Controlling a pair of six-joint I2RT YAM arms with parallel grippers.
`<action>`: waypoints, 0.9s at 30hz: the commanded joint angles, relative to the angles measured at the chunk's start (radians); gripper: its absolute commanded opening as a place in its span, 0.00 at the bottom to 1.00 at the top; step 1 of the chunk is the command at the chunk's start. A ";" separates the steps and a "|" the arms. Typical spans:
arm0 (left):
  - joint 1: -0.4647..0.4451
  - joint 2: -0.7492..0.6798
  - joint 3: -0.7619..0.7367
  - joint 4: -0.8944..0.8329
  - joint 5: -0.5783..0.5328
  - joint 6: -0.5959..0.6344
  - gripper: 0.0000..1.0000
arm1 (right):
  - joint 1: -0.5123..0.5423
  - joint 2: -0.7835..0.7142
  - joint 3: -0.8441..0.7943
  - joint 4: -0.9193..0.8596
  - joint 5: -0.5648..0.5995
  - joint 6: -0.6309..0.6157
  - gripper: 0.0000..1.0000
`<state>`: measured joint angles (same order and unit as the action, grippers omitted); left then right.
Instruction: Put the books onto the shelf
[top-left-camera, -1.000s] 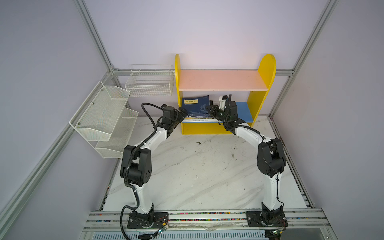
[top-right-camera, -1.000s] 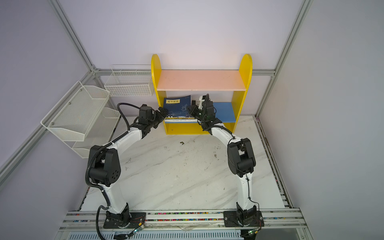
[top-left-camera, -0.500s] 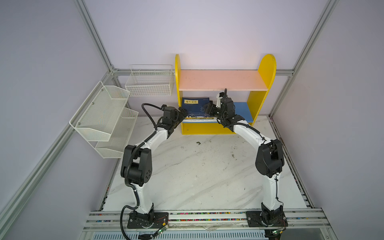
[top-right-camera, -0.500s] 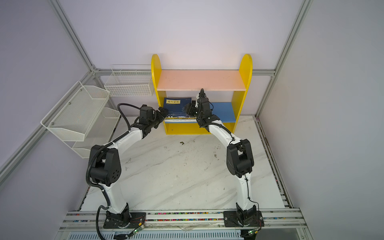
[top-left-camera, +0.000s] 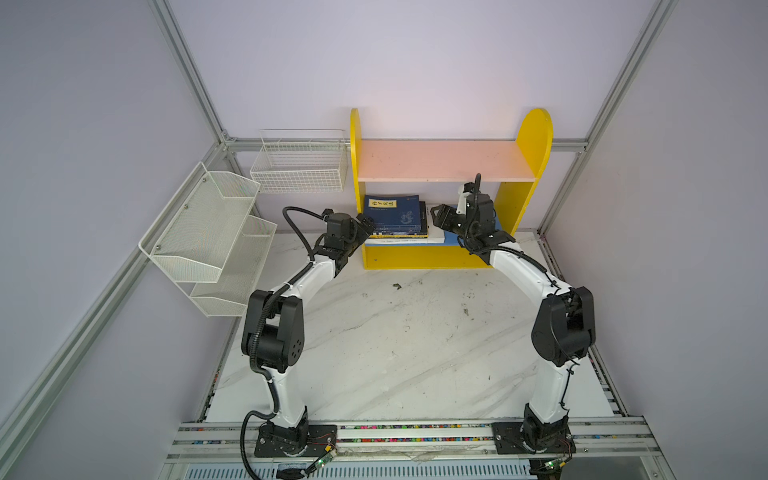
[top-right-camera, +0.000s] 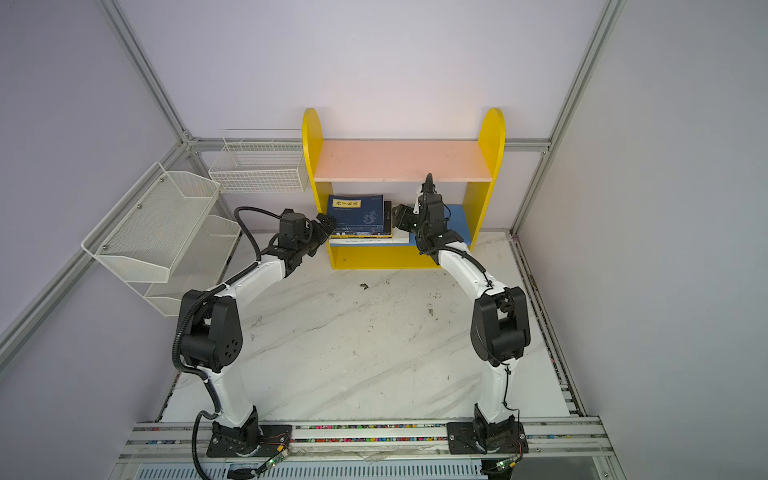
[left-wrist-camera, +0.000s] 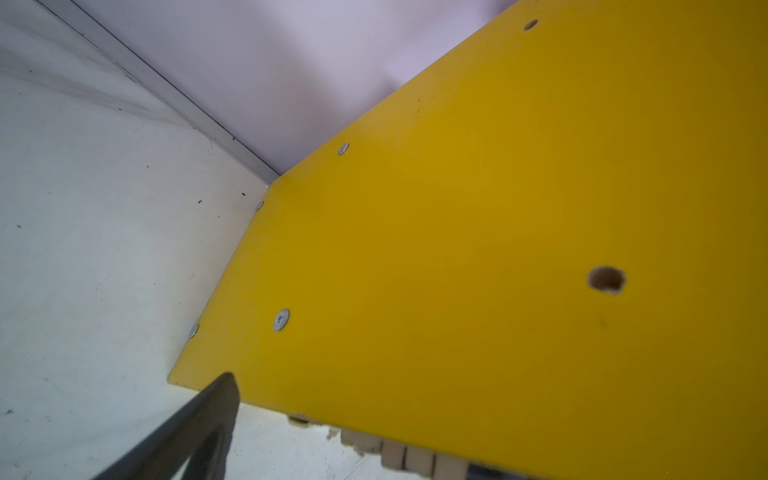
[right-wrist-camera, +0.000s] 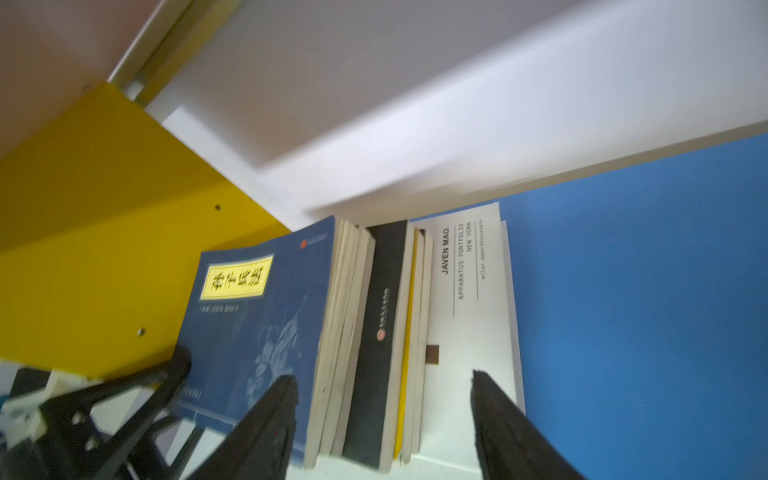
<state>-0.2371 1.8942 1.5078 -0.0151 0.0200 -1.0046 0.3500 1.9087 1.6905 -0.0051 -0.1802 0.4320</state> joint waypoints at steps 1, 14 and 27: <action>0.005 -0.090 -0.049 0.074 -0.045 0.062 1.00 | 0.011 -0.120 -0.096 -0.009 -0.056 -0.062 0.76; 0.007 -0.398 -0.290 0.221 0.128 0.172 1.00 | 0.010 -0.416 -0.485 0.003 0.029 -0.002 0.97; 0.126 -0.857 -0.735 -0.026 -0.060 0.547 1.00 | -0.005 -0.780 -0.882 -0.043 0.630 0.120 0.97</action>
<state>-0.1200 1.0973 0.8566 -0.0139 0.0982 -0.6472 0.3511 1.1721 0.8513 -0.0372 0.2436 0.5152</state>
